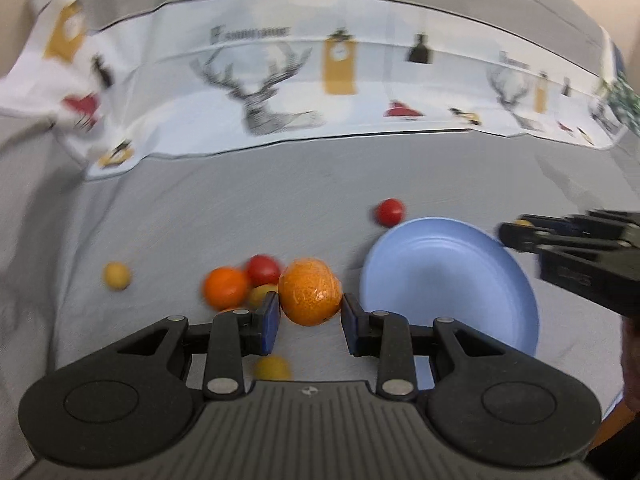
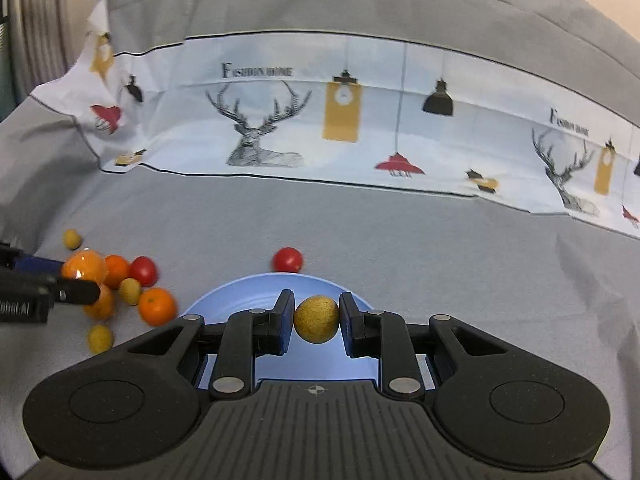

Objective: Organize fruits
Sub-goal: 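Carry the orange and yellow plum over the blue plate with both tools, then release the yellow plum onto the plate with the right tool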

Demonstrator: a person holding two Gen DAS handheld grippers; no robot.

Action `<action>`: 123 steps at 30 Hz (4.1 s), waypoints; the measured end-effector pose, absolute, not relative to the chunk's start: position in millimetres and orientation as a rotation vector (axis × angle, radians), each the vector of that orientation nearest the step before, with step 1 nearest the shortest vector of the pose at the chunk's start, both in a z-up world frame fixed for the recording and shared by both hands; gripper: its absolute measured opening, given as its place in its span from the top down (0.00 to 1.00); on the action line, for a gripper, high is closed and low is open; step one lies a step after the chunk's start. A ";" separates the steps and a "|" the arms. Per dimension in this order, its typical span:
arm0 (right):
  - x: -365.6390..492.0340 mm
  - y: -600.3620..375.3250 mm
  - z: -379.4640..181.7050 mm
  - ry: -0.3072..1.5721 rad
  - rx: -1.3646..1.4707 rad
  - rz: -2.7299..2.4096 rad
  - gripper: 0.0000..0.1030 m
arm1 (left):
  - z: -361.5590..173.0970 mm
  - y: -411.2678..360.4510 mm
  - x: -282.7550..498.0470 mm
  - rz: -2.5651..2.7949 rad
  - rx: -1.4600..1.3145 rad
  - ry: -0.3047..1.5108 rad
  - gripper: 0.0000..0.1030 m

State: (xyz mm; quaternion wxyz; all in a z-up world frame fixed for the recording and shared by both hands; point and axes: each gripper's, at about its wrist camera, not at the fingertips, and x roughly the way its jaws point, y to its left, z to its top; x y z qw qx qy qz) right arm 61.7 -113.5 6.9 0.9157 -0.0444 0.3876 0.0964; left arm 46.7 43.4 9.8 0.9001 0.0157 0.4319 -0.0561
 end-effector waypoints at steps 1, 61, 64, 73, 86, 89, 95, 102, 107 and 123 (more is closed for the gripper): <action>63.0 -114.8 5.8 0.805 -0.088 0.193 0.75 | 8.5 37.6 47.2 -0.133 0.037 0.889 0.65; 75.6 -128.5 -17.3 0.919 -0.035 0.133 0.75 | -28.9 -22.1 67.3 -0.394 0.046 1.012 0.64; 75.6 -128.6 -17.6 0.919 -0.038 0.134 0.75 | -28.5 -22.3 67.6 -0.394 0.046 1.012 0.65; 75.8 -128.0 -17.1 0.921 -0.042 0.136 0.75 | -28.2 -22.0 67.6 -0.394 0.048 1.013 0.64; 75.3 -126.8 -16.8 0.921 -0.046 0.138 0.75 | -27.6 -22.6 67.8 -0.390 0.048 1.014 0.64; 75.1 -127.0 -17.2 0.922 -0.048 0.139 0.75 | -26.4 -22.3 68.2 -0.388 0.046 1.013 0.65; 76.1 -126.2 -17.2 0.924 -0.051 0.140 0.75 | -25.9 -22.0 67.9 -0.388 0.045 1.013 0.65; 76.2 -126.5 -17.6 0.927 -0.053 0.142 0.75 | -24.5 -21.3 69.0 -0.390 0.038 1.016 0.64; 76.3 -126.6 -15.9 0.914 -0.062 0.112 0.49 | -20.2 -19.0 70.7 -0.397 0.005 1.011 0.58; 78.7 -138.8 4.6 0.792 0.104 0.014 0.52 | 23.2 125.6 76.8 -0.042 -0.391 0.872 0.91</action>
